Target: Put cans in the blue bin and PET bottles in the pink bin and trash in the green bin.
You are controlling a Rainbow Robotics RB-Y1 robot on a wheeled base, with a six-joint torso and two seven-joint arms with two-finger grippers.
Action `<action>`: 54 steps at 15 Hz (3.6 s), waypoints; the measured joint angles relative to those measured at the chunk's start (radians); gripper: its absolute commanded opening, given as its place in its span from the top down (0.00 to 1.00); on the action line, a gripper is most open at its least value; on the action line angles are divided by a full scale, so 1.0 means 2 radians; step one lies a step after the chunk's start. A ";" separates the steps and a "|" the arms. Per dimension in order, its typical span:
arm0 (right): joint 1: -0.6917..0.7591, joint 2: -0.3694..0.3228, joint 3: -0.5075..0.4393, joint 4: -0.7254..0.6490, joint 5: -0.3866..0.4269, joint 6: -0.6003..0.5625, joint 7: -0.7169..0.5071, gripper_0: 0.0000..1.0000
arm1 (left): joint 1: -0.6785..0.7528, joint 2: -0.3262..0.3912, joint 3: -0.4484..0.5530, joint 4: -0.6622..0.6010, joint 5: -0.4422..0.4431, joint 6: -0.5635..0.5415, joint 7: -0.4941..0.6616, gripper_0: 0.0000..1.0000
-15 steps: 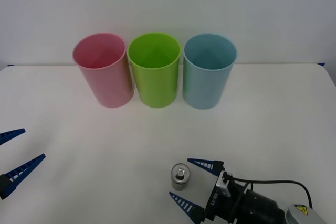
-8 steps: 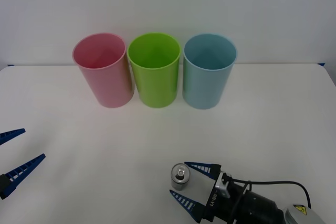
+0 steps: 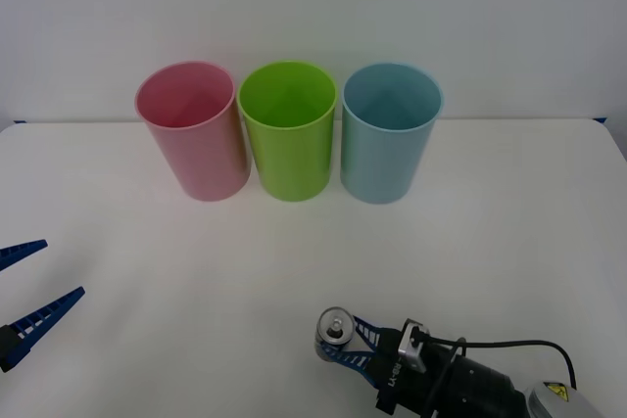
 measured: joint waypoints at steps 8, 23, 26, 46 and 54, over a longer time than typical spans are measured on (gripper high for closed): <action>0.002 0.000 0.001 -0.008 -0.010 -0.001 0.012 1.00 | 0.000 0.000 0.000 0.000 0.000 0.000 0.000 0.00; 0.120 -0.083 -0.091 -0.408 0.088 0.089 -0.264 1.00 | 0.000 0.000 0.000 0.000 0.000 0.000 0.000 0.00; 0.113 -0.083 -0.138 -0.468 0.138 0.089 -0.372 1.00 | 0.000 0.000 0.000 0.000 0.000 0.000 0.000 0.00; -0.248 0.044 -0.148 -0.341 0.651 0.090 -0.860 1.00 | 0.000 0.000 0.000 0.000 0.000 0.000 0.000 0.00; -0.342 0.051 -0.154 -0.182 0.709 0.126 -0.846 1.00 | 0.000 0.000 0.000 0.000 0.000 0.000 0.000 0.00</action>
